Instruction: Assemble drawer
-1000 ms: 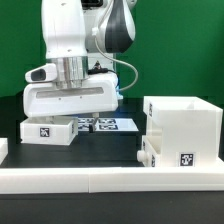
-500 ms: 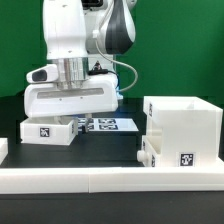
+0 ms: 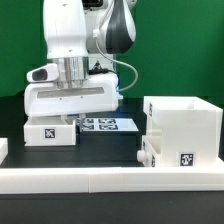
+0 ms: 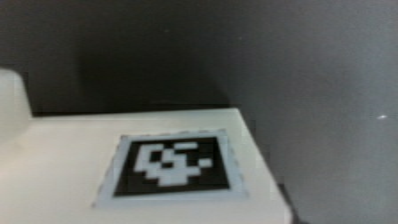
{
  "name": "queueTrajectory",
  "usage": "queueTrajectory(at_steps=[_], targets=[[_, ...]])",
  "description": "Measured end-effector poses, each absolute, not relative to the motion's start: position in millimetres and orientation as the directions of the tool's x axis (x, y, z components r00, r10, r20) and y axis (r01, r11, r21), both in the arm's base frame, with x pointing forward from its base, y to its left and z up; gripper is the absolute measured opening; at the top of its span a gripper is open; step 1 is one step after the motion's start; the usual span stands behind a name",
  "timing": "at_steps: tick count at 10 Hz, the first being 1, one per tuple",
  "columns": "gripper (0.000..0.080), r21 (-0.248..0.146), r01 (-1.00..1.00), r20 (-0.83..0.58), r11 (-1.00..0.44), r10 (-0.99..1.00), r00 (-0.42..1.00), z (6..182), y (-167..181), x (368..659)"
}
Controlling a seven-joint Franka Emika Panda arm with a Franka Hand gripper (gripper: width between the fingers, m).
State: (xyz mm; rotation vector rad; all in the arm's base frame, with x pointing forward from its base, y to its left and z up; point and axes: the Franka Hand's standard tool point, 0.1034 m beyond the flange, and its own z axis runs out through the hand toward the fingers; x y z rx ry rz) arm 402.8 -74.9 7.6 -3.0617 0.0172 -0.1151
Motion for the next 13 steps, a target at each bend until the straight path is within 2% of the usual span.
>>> queueTrajectory(at_steps=[4,7,10,13], targets=[[0.0044,-0.079,0.118,0.084,-0.990,0.111,0.990,37.7,-33.0,433.3],[0.0044,-0.104,0.250,0.069,-0.962,0.244,0.967,55.2,-26.3,470.3],[0.0044,-0.106,0.295,0.068,-0.950,0.289,0.955,55.2,-25.5,473.6],[0.0044,-0.083,0.565,0.090,-0.821,0.558,0.825,47.6,-33.2,471.6]])
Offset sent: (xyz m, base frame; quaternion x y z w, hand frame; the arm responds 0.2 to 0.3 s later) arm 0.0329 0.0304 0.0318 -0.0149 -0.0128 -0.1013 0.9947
